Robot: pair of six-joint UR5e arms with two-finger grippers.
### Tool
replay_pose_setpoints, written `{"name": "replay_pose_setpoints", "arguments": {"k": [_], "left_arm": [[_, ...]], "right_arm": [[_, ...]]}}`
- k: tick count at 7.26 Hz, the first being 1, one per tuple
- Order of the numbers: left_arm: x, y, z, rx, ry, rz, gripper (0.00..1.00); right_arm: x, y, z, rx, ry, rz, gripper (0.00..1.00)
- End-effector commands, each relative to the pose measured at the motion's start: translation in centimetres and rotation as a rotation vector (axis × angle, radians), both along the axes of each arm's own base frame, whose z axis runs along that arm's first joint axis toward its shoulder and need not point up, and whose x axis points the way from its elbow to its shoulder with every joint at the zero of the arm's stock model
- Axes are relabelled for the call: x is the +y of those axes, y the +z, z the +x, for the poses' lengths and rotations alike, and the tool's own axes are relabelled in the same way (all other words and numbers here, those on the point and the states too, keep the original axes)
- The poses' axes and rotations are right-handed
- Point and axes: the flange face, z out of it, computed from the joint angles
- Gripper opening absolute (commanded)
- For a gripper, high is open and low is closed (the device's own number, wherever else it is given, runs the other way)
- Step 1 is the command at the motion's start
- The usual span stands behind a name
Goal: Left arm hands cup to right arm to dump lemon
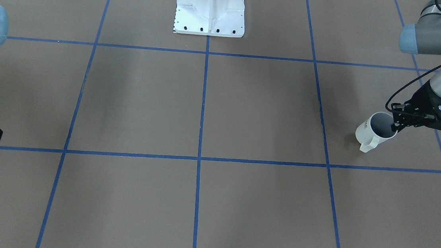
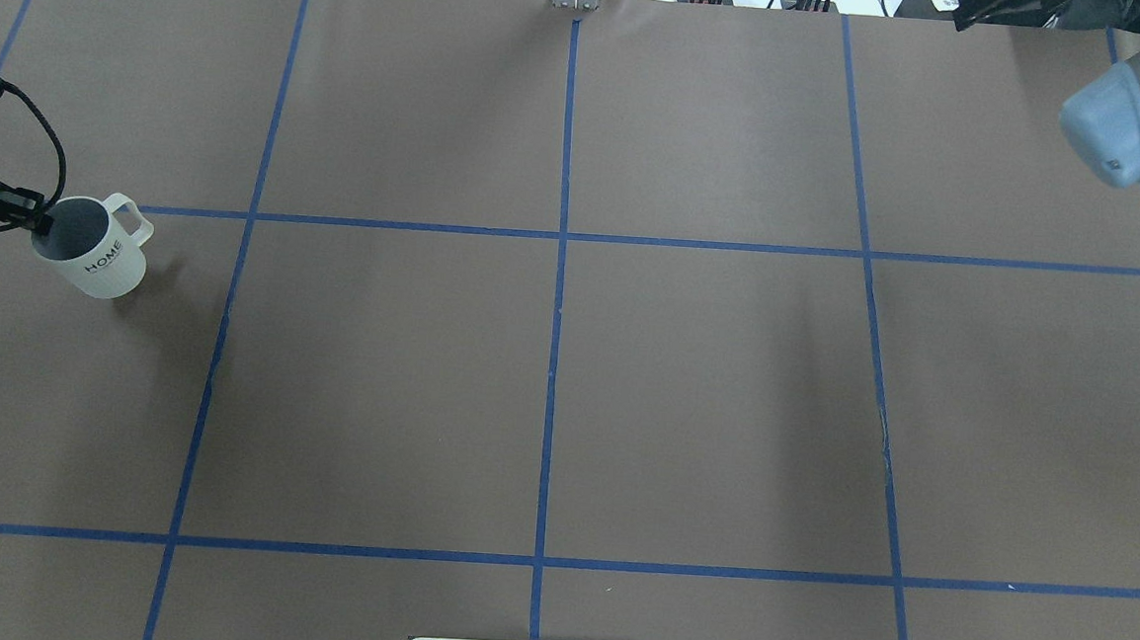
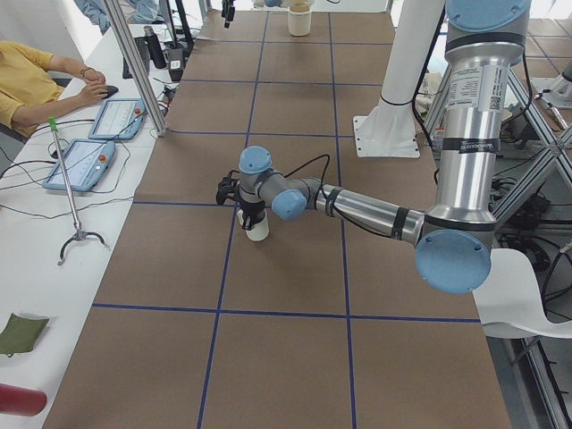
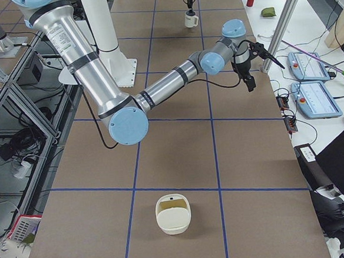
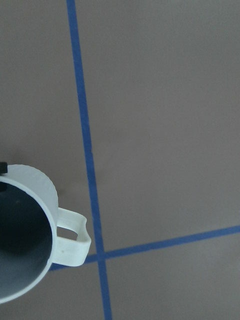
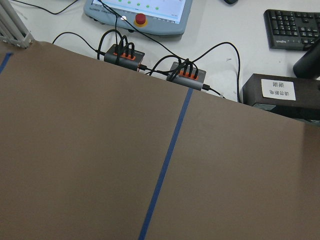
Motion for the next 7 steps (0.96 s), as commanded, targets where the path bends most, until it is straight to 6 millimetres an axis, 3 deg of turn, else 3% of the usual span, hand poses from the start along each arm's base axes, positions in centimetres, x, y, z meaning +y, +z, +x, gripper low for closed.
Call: {"name": "replay_pose_setpoints", "arguments": {"k": [1,2,3,4,5,6,7], "left_arm": [[1.3,2.3,-0.9,-0.024,0.025,-0.008,0.0],[1.3,2.5,-0.9,-0.026,0.025,-0.013,0.12],[1.3,2.6,-0.9,-0.028,0.025,-0.011,0.75],[1.6,3.0,-1.0,-0.034,0.045,0.009,1.0],[0.9,2.6,-2.7,-0.037,0.027,0.023,1.0],[0.1,2.7,-5.4,-0.036,0.011,0.032,1.0],[-0.6,3.3,-8.8,-0.065,0.026,0.066,1.0]], "right_arm": [[-1.1,1.9,6.8,-0.098,-0.061,-0.075,0.99],[-1.4,2.8,9.1,-0.135,-0.075,-0.083,0.99],[-1.6,3.7,10.3,-0.132,-0.074,-0.084,0.99],[-1.6,5.3,11.8,-0.126,-0.062,-0.096,0.99],[-1.6,8.1,13.4,-0.124,-0.068,-0.118,0.99],[-0.9,11.1,14.1,-0.086,-0.094,-0.121,1.0],[-0.9,14.1,16.3,-0.042,-0.103,-0.122,1.0]]}}
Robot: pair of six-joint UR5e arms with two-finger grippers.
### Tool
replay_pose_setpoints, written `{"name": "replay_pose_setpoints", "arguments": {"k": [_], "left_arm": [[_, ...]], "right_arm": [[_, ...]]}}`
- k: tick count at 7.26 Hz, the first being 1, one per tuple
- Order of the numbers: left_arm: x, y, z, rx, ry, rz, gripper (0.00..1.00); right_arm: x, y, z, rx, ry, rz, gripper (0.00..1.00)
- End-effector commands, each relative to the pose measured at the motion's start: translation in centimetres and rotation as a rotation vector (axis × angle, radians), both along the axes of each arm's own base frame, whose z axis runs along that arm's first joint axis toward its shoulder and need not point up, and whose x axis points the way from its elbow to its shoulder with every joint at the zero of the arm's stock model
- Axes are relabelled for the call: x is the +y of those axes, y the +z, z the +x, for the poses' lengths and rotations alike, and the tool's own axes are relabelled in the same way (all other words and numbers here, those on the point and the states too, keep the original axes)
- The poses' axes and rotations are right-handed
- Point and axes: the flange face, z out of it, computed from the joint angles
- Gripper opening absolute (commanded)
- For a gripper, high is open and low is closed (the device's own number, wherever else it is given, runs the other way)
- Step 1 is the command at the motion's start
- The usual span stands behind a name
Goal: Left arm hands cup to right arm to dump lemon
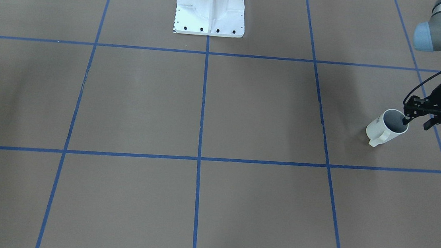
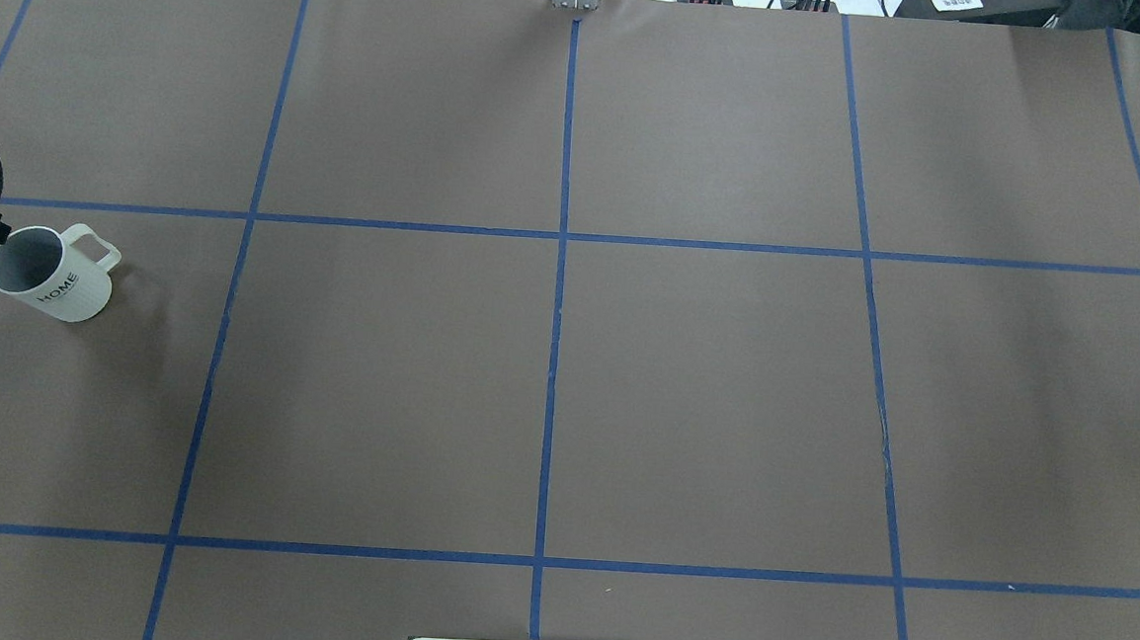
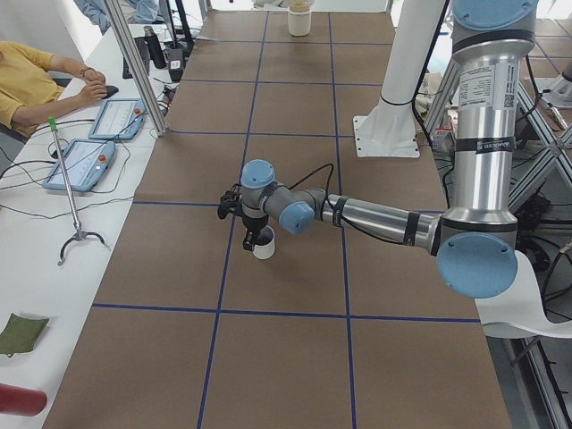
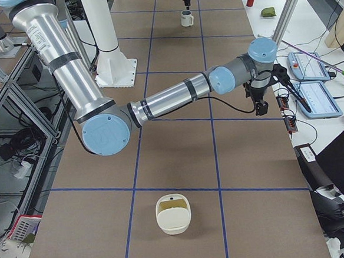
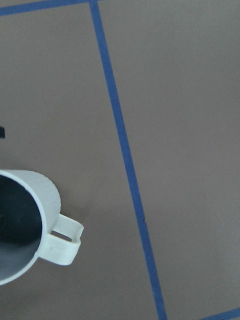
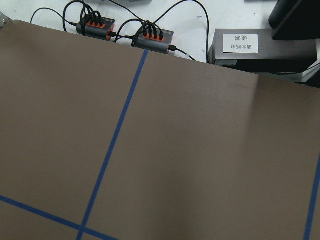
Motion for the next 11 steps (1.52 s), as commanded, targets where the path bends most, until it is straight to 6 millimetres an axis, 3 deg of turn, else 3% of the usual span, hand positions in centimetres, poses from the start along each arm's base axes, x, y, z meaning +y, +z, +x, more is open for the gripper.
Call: {"name": "replay_pose_setpoints", "arguments": {"k": [1,2,3,4,6,7,8,10,11], "left_arm": [[-1.4,1.1,-8.0,-0.072,0.024,0.035,1.0],[-1.5,2.1,-12.8,-0.104,0.035,0.034,1.0],[-0.9,2.8,-17.7,-0.07,0.009,-0.005,1.0],[-0.5,3.2,-20.0,-0.05,0.005,-0.051,1.0],[1.3,6.6,-20.3,-0.048,0.045,-0.098,1.0],[1.0,7.3,-20.2,-0.046,0.046,-0.161,1.0],[0.7,5.3,-20.7,-0.043,0.031,-0.128,1.0],[0.6,4.7,-20.6,-0.042,0.038,-0.086,1.0],[0.5,6.4,-20.6,-0.04,0.035,-0.125,1.0]], "right_arm": [[1.0,6.7,3.2,0.064,-0.047,-0.026,1.0],[2.2,9.4,4.0,0.072,-0.037,-0.088,1.0],[4.8,14.1,4.1,0.086,-0.04,-0.175,1.0],[6.9,17.1,4.2,0.087,-0.042,-0.224,1.0],[8.5,19.5,4.5,0.129,-0.036,-0.26,1.0],[8.4,19.0,4.5,0.134,-0.029,-0.255,1.0],[8.1,19.1,4.4,0.127,-0.029,-0.261,1.0],[9.3,17.7,4.4,0.102,-0.031,-0.212,1.0],[10.6,17.1,4.5,0.113,-0.028,-0.192,1.0]]}}
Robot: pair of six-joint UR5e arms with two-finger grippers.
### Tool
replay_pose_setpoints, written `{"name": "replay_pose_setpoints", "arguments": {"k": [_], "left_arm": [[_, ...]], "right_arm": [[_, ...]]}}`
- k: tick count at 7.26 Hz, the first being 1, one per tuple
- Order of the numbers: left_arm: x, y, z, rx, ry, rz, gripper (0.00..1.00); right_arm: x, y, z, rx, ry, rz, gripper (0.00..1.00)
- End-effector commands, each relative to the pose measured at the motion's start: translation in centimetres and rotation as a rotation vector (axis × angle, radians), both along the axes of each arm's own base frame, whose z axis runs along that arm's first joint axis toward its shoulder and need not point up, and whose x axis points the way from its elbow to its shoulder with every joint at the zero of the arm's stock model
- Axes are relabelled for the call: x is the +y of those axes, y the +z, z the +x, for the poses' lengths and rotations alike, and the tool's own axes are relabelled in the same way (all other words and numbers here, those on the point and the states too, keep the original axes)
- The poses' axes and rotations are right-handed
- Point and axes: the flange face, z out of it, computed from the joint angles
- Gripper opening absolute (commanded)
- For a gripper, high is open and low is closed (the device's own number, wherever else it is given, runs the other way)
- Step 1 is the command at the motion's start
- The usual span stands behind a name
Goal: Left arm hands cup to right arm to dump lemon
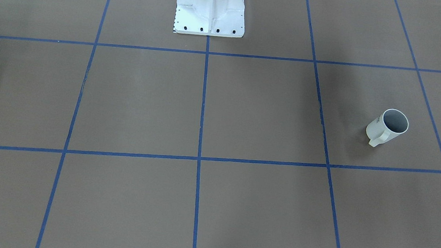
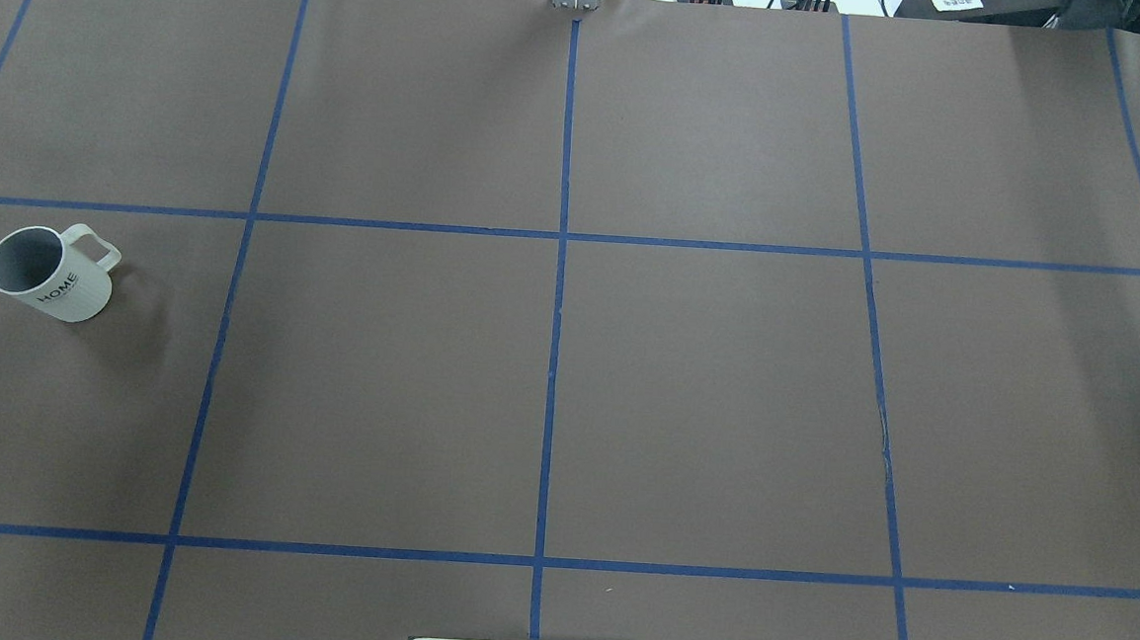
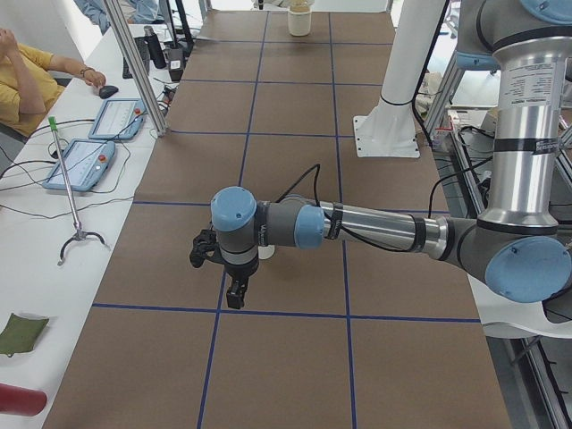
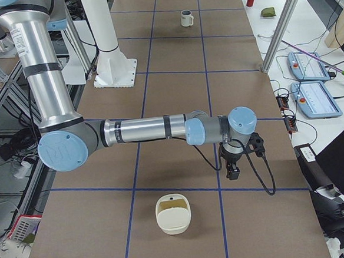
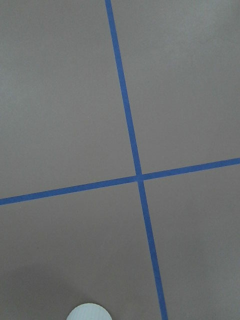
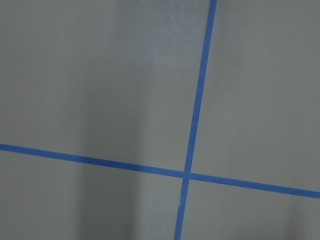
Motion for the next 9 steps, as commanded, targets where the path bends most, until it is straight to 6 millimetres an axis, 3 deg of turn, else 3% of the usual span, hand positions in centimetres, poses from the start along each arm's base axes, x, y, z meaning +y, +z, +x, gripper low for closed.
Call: {"name": "replay_pose_setpoints", "arguments": {"k": [1,5,9], "left_arm": [[0.0,1.0,-0.1,-0.004,-0.006,-0.009,1.0],[0.1,1.4,-0.1,-0.012,-0.002,0.028,1.0],[0.3,1.7,-0.1,-0.011,-0.007,0.019,1.0]], "right_arm": [[2.4,-1.5,0.1,0.001,0.0,0.038,1.0],[5.2,-0.4,0.2,0.028,-0.006,0.026,1.0],[8.0,3.5,0.0,0.043,-0.016,-0.048,1.0]]}}
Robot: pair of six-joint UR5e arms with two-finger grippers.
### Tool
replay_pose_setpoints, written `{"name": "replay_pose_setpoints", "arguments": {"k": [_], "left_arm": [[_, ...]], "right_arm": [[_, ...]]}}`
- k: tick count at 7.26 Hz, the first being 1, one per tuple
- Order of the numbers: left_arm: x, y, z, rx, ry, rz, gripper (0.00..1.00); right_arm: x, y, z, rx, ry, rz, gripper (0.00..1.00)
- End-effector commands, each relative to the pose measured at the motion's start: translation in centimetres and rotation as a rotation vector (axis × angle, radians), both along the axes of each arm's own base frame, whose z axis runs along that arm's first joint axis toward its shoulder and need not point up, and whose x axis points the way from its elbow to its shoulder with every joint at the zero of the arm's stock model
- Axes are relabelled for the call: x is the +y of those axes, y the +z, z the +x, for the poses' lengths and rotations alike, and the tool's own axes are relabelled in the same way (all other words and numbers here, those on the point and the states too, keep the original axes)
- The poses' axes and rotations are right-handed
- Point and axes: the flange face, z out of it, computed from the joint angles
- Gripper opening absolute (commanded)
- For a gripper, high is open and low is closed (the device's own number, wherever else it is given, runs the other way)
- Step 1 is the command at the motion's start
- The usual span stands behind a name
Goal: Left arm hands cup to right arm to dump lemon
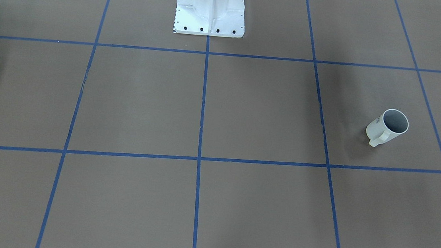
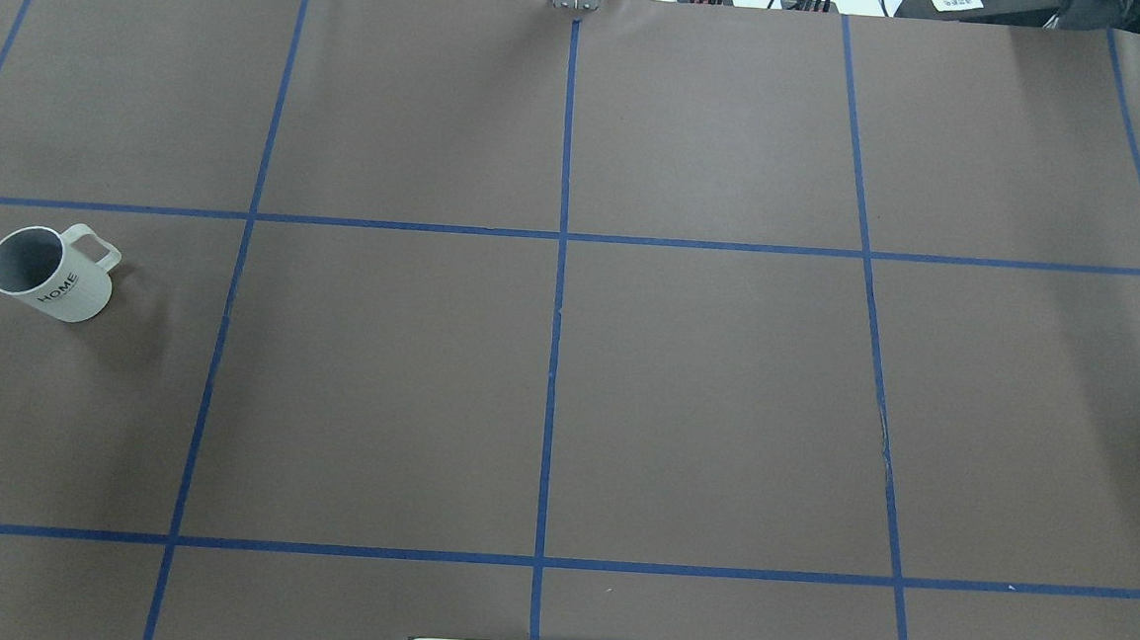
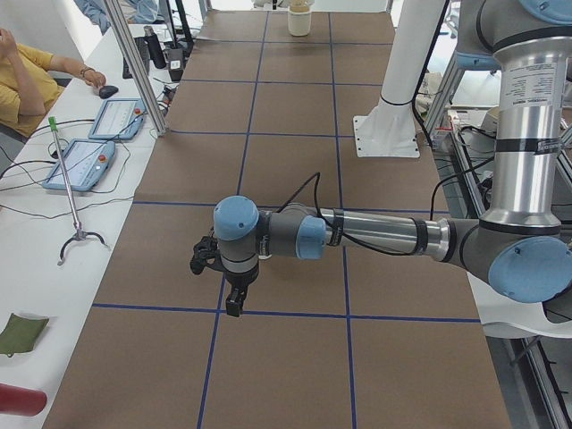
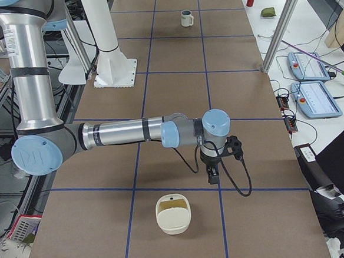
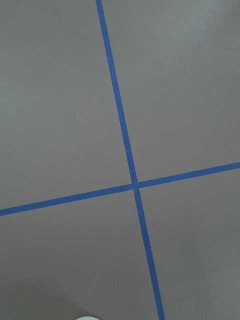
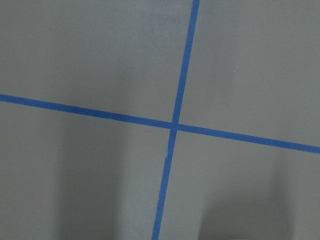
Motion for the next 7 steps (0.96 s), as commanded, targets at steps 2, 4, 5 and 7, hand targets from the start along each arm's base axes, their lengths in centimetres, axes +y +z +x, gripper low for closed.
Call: {"name": "replay_pose_setpoints", "arguments": {"k": [2,4,5,7], "left_arm": [[0.0,0.0,0.1,-0.001,0.002,0.001,1.0],[0.0,-0.1,0.0,0.0,0.0,0.002,1.0],[0.0,0.0,0.1,0.0,0.001,0.0,1.0],[0.0,-0.1,0.1,0.007,0.002,0.0,1.0]], "right_arm": [[2.5,3.6,-0.1,-0.001,-0.005,-0.066,1.0],[3.3,4.4,0.2,0.037,-0.004,-0.071,1.0],[3.2,3.8,0.2,0.039,-0.004,-0.059,1.0],[3.1,3.2,0.1,0.027,-0.003,-0.048,1.0]]}}
